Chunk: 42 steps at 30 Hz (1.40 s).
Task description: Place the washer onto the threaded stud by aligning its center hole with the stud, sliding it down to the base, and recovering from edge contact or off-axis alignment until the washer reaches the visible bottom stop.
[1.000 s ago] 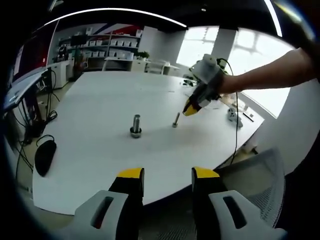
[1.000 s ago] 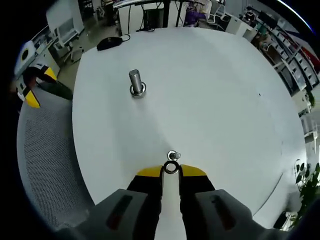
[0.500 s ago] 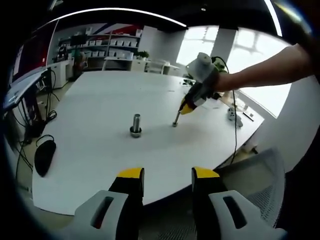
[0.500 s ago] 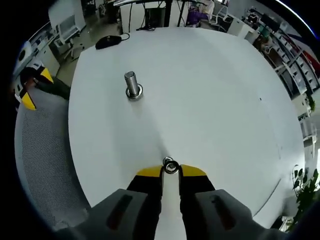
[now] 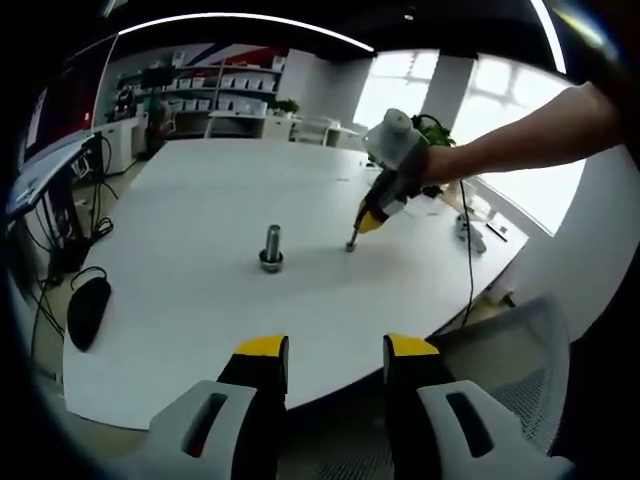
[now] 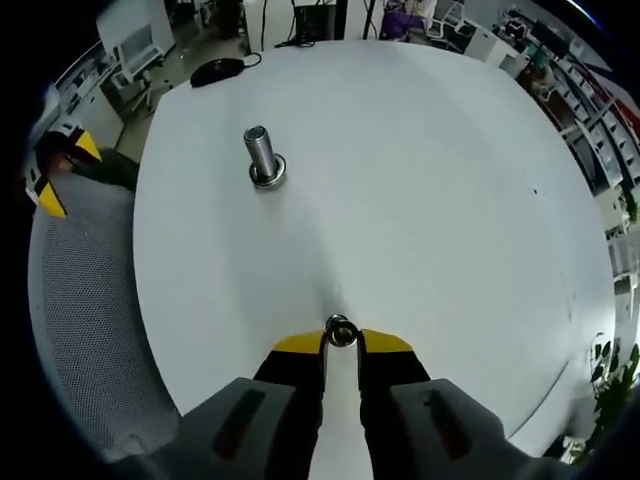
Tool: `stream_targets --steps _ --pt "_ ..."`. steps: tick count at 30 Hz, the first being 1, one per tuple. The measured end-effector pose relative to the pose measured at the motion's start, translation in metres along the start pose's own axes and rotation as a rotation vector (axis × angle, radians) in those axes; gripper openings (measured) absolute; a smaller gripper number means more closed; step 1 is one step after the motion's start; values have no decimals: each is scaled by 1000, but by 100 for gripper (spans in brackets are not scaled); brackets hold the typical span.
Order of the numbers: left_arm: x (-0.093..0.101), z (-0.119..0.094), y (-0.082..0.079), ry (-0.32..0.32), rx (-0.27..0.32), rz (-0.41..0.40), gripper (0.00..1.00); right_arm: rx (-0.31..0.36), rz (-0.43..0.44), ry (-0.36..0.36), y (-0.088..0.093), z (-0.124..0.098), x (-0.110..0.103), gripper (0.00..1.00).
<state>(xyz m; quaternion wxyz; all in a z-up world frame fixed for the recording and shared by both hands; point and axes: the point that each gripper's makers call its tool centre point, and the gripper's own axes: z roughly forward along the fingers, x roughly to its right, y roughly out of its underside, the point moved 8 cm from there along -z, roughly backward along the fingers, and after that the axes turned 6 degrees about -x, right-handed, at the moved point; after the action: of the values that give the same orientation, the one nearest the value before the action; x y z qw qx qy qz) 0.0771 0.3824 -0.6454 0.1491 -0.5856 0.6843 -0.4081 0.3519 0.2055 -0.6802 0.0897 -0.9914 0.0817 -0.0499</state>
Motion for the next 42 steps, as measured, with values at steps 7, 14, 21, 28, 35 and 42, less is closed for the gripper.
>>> stream_targets --steps 7,14,21,28,35,42 --pt "-1 1 1 -1 -5 -8 36 -29 1 -23 3 11 1 14" --pt "-2 0 1 -6 -7 -9 36 -56 4 -39 5 23 -1 14" --pt "0 1 2 -2 -16 2 36 -69 21 -50 6 32 -4 14" --pt "0 1 3 -4 -17 3 36 -48 23 -42 5 30 -4 15" --pt "1 2 4 -2 -19 6 36 -29 24 -29 10 26 -10 19" --pt "1 3 3 5 -22 16 36 15 32 -16 20 15 -12 24"
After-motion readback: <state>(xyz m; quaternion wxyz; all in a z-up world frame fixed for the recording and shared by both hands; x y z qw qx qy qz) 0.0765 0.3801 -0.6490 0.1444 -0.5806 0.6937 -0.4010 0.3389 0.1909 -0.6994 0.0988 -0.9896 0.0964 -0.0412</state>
